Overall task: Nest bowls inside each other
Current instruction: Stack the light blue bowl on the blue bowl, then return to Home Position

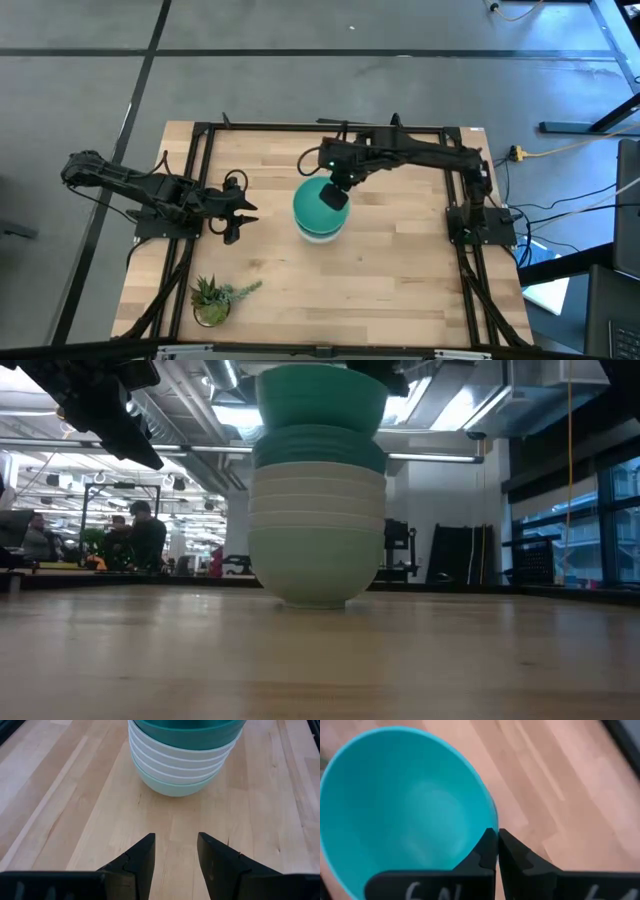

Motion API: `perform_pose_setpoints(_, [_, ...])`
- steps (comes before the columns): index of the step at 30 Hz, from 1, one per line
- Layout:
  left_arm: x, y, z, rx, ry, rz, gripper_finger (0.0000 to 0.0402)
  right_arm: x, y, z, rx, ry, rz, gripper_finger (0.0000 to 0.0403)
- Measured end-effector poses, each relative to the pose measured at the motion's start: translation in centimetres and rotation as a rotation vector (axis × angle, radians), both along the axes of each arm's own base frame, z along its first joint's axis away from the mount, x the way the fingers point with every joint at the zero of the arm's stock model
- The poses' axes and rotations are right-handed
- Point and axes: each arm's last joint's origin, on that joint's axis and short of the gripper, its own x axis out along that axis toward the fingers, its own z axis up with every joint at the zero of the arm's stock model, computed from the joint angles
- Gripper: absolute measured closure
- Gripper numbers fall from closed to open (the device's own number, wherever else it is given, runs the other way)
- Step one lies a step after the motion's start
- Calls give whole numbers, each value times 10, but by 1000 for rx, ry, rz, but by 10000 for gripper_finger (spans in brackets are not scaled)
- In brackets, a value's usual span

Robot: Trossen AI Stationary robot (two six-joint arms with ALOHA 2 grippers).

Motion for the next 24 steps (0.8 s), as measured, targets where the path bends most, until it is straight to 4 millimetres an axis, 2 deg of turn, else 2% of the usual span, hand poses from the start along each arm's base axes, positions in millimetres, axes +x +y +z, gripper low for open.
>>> perform_pose_setpoints(5, [0,0,0,0,1,0,261,3,-6,-27,31,82,20,397])
perform_pose_setpoints(11, [-1,0,-2,5,21,1,261,12,-7,-51,64,71,55,395])
perform_pose_setpoints(24, [-2,0,-2,0,24,6,260,16,-7,-52,81,21,32,323])
